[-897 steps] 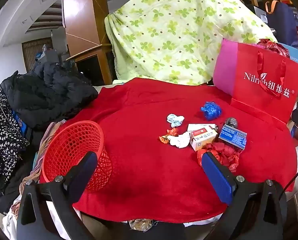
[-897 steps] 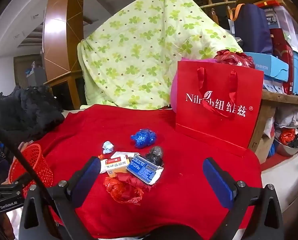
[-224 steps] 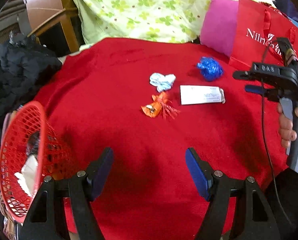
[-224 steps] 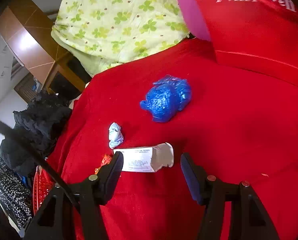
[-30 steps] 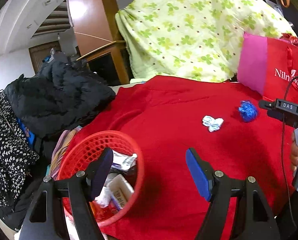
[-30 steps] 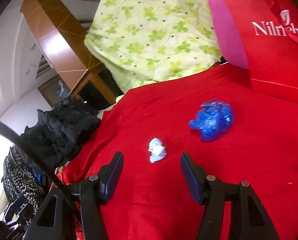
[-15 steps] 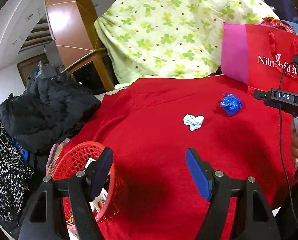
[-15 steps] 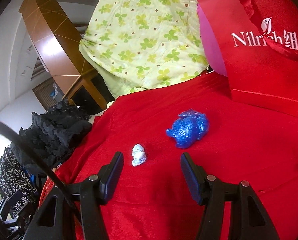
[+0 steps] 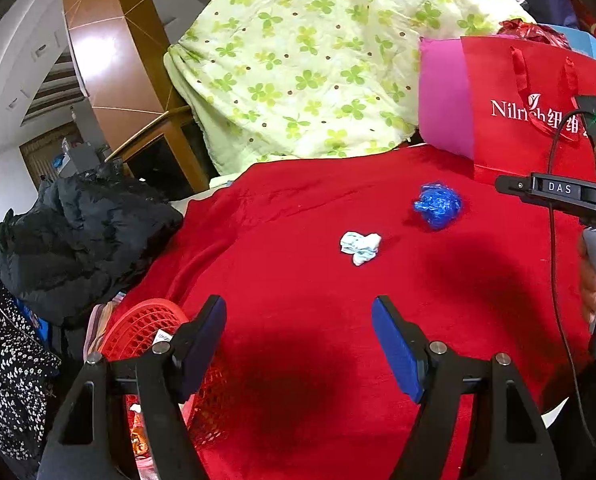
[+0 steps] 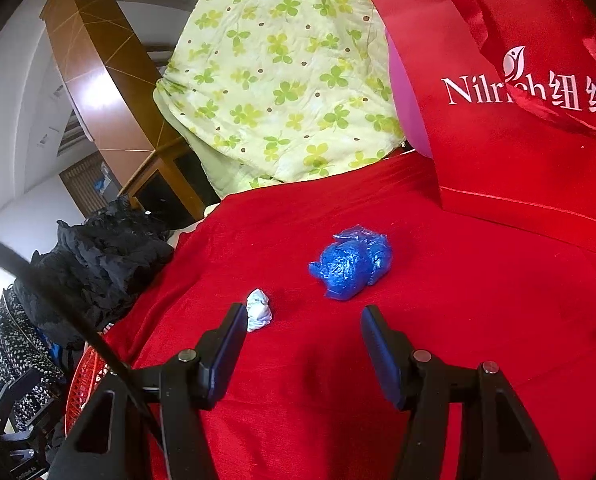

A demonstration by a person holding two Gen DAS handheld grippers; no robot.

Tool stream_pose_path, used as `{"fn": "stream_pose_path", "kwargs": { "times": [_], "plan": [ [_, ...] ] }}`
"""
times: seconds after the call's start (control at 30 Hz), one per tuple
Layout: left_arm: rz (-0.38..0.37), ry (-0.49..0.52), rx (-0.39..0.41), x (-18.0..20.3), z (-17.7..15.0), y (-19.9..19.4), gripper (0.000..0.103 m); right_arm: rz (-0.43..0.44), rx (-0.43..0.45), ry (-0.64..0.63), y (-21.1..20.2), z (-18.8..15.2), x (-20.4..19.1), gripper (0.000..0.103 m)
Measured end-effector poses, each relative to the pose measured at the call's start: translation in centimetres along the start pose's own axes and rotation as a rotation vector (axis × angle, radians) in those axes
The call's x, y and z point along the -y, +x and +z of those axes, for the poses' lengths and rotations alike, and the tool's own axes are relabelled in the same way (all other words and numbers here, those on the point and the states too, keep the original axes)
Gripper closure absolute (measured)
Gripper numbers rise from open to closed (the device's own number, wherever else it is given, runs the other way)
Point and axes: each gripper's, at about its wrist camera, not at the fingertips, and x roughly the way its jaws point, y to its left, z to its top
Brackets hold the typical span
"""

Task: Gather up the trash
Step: 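Move both tools back over the cloth toward the blue bag and white tissue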

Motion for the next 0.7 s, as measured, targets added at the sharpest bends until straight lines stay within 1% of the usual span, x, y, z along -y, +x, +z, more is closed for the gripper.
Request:
{"fn": "stream_pose_path", "kwargs": {
  "times": [0.7],
  "plan": [
    [-0.023, 0.034, -0.015, 2.1, 0.0, 0.6, 0.027, 0.000, 0.000, 0.036, -0.9, 0.1, 1.4, 0.040]
  ]
}}
